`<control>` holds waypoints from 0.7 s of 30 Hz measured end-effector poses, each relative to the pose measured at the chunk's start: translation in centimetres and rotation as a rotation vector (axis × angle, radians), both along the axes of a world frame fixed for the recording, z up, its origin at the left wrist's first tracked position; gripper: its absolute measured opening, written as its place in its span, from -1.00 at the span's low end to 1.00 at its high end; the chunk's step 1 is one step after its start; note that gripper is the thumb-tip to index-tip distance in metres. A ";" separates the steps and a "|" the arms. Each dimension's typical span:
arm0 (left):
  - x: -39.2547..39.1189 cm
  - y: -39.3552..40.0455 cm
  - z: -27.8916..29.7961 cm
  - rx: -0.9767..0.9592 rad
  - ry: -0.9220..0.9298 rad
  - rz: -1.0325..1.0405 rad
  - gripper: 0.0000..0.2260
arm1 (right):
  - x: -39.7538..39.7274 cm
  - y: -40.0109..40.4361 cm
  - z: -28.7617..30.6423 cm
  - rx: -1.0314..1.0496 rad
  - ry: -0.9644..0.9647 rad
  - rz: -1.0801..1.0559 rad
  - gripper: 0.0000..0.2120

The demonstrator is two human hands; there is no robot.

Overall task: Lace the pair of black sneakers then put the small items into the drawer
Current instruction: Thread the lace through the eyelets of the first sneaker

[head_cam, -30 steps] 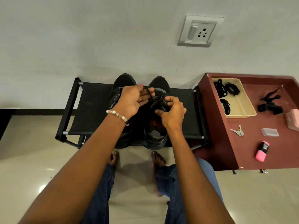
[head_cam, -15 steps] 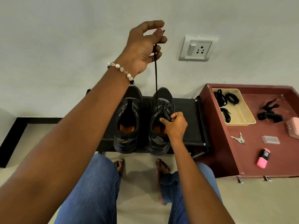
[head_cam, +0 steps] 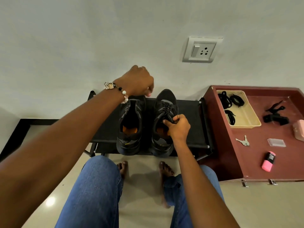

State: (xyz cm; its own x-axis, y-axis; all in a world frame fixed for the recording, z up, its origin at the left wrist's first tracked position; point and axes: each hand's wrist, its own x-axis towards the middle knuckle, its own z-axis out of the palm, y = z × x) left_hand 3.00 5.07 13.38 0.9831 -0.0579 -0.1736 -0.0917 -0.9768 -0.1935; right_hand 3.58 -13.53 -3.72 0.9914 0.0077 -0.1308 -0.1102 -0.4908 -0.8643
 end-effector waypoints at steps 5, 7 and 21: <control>-0.4 1.6 0.0 -0.037 0.048 0.127 -0.81 | 0.1 -0.1 0.2 -0.013 -0.009 0.020 -0.65; -0.3 2.1 0.8 -0.368 -0.032 0.244 -0.83 | 0.2 -0.1 0.1 -0.008 -0.007 0.019 -0.66; 0.8 -0.8 5.6 -2.051 -0.425 0.950 -0.78 | -0.2 0.0 0.5 -0.135 0.014 0.066 -0.59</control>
State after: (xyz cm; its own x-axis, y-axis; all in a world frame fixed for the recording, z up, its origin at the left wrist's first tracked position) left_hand 3.82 4.30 18.99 0.7804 0.5142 -0.3557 0.1177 0.4380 0.8913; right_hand 3.37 -13.49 -3.20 0.9873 0.0546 -0.1489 -0.0853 -0.6091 -0.7885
